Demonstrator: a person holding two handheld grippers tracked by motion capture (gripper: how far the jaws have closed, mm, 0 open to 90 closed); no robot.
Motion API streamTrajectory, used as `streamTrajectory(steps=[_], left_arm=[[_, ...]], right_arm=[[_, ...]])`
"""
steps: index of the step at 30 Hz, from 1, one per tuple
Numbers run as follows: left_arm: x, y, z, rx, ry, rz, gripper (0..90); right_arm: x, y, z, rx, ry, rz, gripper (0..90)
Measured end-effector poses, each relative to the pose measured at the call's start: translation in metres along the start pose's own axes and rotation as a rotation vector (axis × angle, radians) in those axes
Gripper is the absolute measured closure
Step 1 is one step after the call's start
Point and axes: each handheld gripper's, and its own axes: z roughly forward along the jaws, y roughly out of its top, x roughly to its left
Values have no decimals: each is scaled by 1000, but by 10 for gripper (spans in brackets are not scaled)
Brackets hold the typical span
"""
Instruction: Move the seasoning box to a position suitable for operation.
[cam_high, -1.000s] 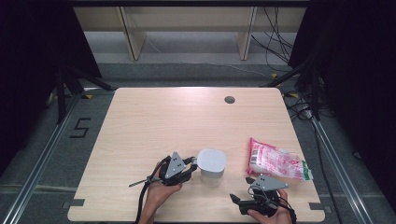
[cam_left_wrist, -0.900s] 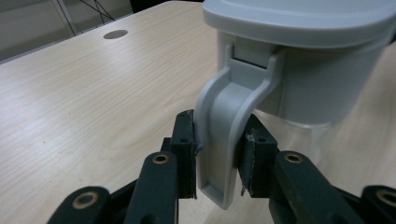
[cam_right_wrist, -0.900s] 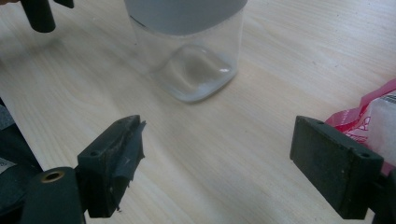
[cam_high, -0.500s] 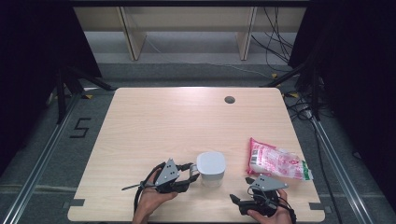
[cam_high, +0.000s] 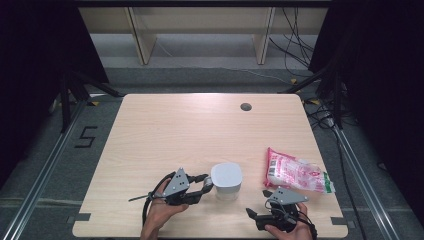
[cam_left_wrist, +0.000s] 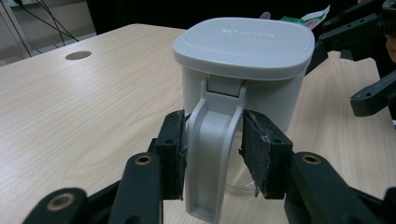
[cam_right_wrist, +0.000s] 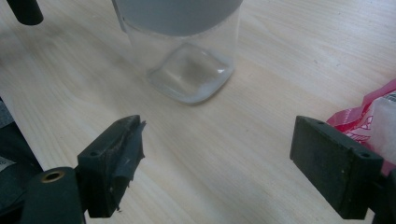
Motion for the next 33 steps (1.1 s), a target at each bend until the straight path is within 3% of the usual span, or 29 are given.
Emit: streamTrajectory(steps=[3,4,6,8,18,21,22,27,31,33], left_arm=[[-3,0,5,-11,-26,0,655],[-4,1,6,-12,-20,11,665],[-5,1,8,-19,-13,-7,679],[-3,3,11,-5,20,11,682],[5,5,19,-18,52,-2,674],[8,5,21,-17,75,-1,667],[9,6,21,-2,104,23,655],[14,4,22,27,182,21,659],[15,4,23,27,196,22,678],[16,4,25,25,235,23,683]], right_arm=[[0,0,0,1,-1,3,180],[0,0,0,0,-2,3,180],[0,0,0,-1,-3,0,180],[-1,0,0,0,-6,0,180],[0,0,0,0,-5,3,180],[-1,0,-1,1,-7,-7,180],[-1,0,-1,2,-7,-7,180],[-1,0,-1,8,-4,0,180],[-1,0,-1,3,-4,-2,180],[-1,0,0,-5,-9,-7,180]])
